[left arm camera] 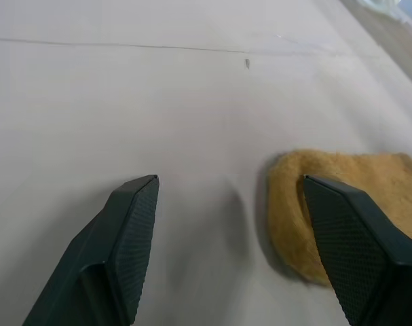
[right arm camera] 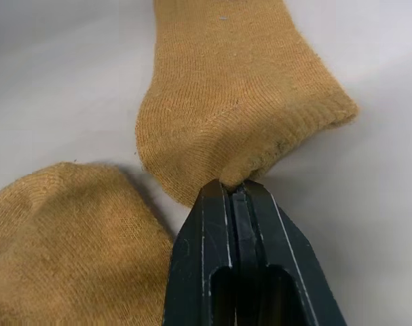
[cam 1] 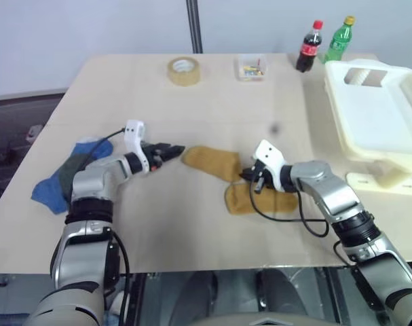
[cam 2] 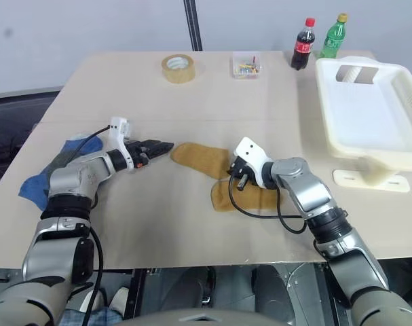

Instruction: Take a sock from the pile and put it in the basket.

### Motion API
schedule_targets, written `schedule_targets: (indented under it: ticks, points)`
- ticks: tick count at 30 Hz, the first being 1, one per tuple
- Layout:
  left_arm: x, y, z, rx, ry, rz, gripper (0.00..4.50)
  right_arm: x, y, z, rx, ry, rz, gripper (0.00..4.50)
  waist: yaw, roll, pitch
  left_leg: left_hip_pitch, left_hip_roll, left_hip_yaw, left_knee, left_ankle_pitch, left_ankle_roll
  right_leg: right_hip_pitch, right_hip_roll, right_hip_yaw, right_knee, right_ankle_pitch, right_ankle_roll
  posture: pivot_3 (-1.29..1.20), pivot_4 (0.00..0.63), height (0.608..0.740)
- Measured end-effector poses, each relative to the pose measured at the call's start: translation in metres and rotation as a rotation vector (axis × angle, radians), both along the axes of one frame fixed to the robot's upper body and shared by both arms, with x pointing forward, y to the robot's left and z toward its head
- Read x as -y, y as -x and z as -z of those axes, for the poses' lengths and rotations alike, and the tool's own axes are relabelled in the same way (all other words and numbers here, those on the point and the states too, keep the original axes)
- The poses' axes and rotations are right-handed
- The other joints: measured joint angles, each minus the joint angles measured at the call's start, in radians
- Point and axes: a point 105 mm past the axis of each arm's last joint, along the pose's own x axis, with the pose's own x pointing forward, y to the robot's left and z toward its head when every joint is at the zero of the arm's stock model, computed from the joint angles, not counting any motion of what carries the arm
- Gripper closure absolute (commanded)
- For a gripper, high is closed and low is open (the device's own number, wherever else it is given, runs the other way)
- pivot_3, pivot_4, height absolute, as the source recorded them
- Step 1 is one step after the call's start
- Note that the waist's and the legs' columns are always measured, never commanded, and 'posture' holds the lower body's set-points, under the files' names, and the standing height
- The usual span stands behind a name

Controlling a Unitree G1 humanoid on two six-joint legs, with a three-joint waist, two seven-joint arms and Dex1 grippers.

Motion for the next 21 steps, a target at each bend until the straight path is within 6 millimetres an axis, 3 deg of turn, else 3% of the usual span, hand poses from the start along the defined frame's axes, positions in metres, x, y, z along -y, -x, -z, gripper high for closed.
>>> schedule_targets:
  ticks: [1,4,10,13,19,21]
  points:
    - [0.001,0.0,0.0,0.002,-0.018,0.008,0.88,0.0,0.0,0.0,0.0,0.0,0.001,4.47,0.0,0.0,0.0,0.0,0.0,0.0,0.0,0.0,0.0,0.0,0.0,0.0,0.0,0.0,0.0,0.0,0.15,0.738]
    - [0.002,0.002,0.001,0.002,-0.074,0.036,1.6,0.0,0.0,0.0,-0.001,0.001,0.002,4.5,0.0,0.0,-0.001,0.0,0.0,0.0,0.0,0.0,0.0,0.0,0.0,0.0,0.0,0.0,0.0,0.0,0.15,0.738]
    - [0.006,0.007,0.006,0.021,-0.189,0.104,1.6,-0.001,0.0,0.0,0.0,0.0,0.004,4.5,0.001,0.002,-0.003,0.0,0.0,0.0,0.0,0.0,0.0,0.0,0.0,0.0,0.0,0.0,0.0,0.0,0.15,0.738]
    - [0.005,0.007,0.008,0.024,-0.218,0.108,2.32,-0.002,0.0,0.001,0.0,0.0,0.005,4.5,0.001,0.004,-0.005,0.001,0.0,0.0,0.0,0.0,0.001,0.001,0.0,0.0,0.0,0.0,0.0,0.0,0.15,0.738]
    - [0.008,0.007,0.012,0.018,-0.242,0.119,2.32,-0.005,0.001,0.002,-0.005,-0.004,-0.001,4.5,0.003,0.006,-0.009,0.002,-0.001,0.0,0.0,-0.001,0.002,0.003,0.0,0.0,0.0,0.0,0.0,0.0,0.15,0.738]
    - [0.008,0.007,0.013,0.02,-0.253,0.121,2.89,-0.005,0.001,0.002,-0.004,-0.003,-0.001,4.5,0.003,0.007,-0.009,0.003,-0.001,0.0,0.0,-0.003,0.005,0.004,0.0,0.0,-0.001,0.0,0.0,0.0,0.15,0.738]
